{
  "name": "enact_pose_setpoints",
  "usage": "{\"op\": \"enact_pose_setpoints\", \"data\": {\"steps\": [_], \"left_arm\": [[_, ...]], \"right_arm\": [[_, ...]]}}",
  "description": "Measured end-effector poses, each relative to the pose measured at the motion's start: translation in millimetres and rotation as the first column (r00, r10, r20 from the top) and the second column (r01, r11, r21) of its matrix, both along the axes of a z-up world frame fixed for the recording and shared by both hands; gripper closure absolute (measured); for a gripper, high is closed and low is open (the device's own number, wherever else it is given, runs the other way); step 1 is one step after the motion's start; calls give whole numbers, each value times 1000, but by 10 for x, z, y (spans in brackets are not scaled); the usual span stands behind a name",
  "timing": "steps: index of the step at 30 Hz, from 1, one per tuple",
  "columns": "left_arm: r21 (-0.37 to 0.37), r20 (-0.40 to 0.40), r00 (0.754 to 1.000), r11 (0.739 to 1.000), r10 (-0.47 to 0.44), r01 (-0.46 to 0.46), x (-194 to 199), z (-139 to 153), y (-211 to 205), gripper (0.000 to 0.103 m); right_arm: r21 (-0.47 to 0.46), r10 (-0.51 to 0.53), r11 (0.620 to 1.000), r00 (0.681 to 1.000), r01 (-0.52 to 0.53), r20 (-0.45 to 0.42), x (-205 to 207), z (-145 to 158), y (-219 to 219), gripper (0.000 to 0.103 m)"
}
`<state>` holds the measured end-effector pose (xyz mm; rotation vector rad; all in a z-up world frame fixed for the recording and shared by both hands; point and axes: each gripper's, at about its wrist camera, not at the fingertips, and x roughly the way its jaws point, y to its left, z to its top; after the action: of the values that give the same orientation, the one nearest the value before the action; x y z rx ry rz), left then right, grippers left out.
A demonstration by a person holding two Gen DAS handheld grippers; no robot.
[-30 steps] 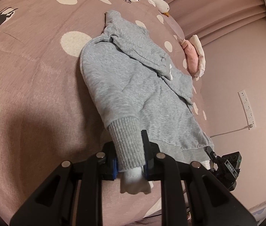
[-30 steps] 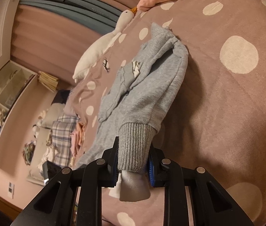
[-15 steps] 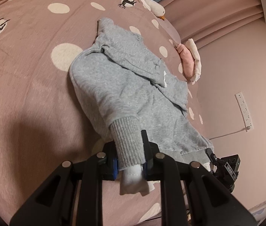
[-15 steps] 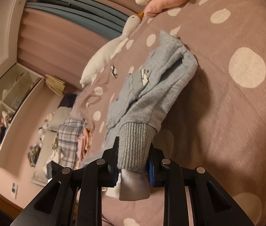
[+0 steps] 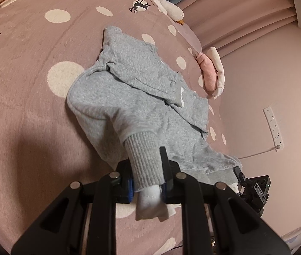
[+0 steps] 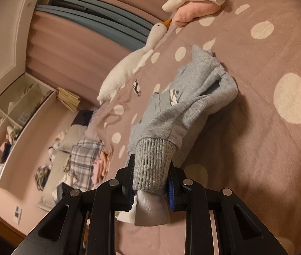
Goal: Fold small clothes
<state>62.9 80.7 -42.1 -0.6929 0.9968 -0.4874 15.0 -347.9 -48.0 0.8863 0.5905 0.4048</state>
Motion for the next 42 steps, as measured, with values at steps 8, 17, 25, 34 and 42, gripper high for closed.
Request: {"op": "enact_pose_setpoints", "data": {"steps": [8, 17, 25, 34, 42], "left_arm": [[-17, 12, 1000, 1000, -2, 2, 175, 64, 9, 87], [-36, -15, 1000, 999, 0, -1, 428, 26, 9, 87], [-30, -9, 1000, 1000, 3, -3, 690, 78, -13, 87], [-21, -10, 1000, 1000, 9, -9, 1166, 121, -63, 87], [-19, 3, 1000, 999, 30, -30, 1682, 167, -68, 87]], "right_arm": [[6, -12, 1000, 1000, 12, 12, 126, 42, -67, 78], [8, -21, 1000, 1000, 20, 18, 316, 80, -123, 78], [-5, -24, 1000, 999, 24, 29, 545, 156, -182, 78], [-16, -34, 999, 999, 34, 21, 931, 206, -231, 78], [-38, -69, 997, 997, 71, 40, 1307, 367, -334, 78]]}}
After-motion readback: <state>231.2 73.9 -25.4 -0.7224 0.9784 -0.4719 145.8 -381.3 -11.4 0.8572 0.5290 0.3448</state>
